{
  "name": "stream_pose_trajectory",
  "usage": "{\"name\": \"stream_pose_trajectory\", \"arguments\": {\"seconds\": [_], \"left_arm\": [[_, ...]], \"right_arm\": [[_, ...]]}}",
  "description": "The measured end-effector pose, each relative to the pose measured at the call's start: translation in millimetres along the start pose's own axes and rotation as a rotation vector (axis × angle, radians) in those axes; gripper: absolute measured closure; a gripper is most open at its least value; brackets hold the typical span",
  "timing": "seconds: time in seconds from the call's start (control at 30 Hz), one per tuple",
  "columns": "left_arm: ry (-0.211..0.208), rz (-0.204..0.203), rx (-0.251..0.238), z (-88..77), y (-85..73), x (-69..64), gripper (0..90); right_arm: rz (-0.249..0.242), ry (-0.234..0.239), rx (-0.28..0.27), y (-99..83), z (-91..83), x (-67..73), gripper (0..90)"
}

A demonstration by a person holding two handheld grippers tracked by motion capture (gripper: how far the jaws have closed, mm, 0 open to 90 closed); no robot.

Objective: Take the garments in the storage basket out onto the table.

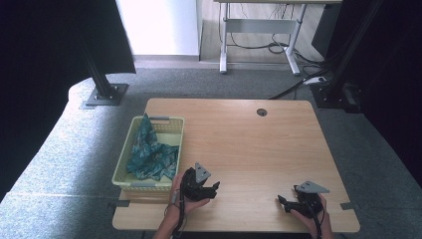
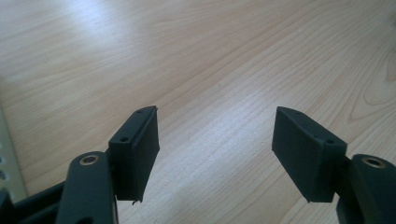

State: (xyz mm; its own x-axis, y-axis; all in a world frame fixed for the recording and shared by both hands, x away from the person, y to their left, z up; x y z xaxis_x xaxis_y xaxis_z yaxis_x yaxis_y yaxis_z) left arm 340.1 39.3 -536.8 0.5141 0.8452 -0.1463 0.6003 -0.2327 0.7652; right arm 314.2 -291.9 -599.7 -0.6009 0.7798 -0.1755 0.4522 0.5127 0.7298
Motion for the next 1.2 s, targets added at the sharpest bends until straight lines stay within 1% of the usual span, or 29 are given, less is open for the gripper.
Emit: {"name": "stream_pose_trajectory", "arguments": {"seconds": [0.1,0.17,0.23,0.4,0.5,0.57,0.6,0.7,0.77,0.87,1.2], "left_arm": [[-0.006,-0.016,-0.003,-2.7,0.3,4.1,32.3],[0.002,-0.02,-0.001,-4.2,0.4,7.3,32.3],[0.015,-0.015,0.002,-6.0,0.9,9.6,32.8],[0.01,-0.015,0.001,-10.4,5.0,8.6,32.6],[-0.005,-0.032,-0.006,-13.5,6.7,6.6,32.9],[0.004,-0.03,-0.016,-15.2,6.9,6.6,32.7],[0.004,-0.035,-0.019,-15.8,6.7,6.9,32.5],[0.005,-0.05,-0.016,-17.3,5.8,9.6,32.6],[0.003,-0.053,-0.015,-18.9,5.6,10.8,32.6],[0.013,-0.05,-0.015,-21.3,6.1,12.8,32.9],[0.02,-0.064,-0.022,-24.3,12.3,19.6,32.5]], "right_arm": [[-0.003,0.004,0.0,0.5,0.6,-0.1,19.7],[-0.003,0.003,0.0,0.5,0.5,0.0,19.8],[-0.002,0.002,0.0,0.3,0.3,0.0,19.7],[0.004,-0.005,0.001,-0.4,-0.5,0.3,19.8],[0.008,-0.008,0.003,-1.6,-2.1,1.0,19.8],[0.006,-0.008,0.001,-2.2,-2.7,1.4,19.8],[0.006,-0.007,0.001,-2.5,-3.1,1.5,19.8],[0.006,-0.006,0.002,-3.2,-4.1,2.0,19.8],[0.006,-0.006,0.002,-3.9,-4.9,2.3,19.8],[0.006,-0.007,0.0,-4.6,-5.7,2.8,19.8],[0.007,-0.008,0.0,-4.9,-5.9,3.0,19.8]]}}
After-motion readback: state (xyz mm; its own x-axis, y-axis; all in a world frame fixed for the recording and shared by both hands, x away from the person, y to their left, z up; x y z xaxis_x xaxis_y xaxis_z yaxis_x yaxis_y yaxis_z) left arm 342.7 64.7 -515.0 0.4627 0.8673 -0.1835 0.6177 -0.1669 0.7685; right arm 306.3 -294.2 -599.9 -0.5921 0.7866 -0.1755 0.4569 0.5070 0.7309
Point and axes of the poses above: each handheld gripper's, and its own axes: z roughly forward along the jaws, y roughly out of its top, x roughly to its left, the point moved 6 cm from there along z, roughly forward along the jaws, and after that the axes turned 14 degrees about -z, right-handed, at the moved point
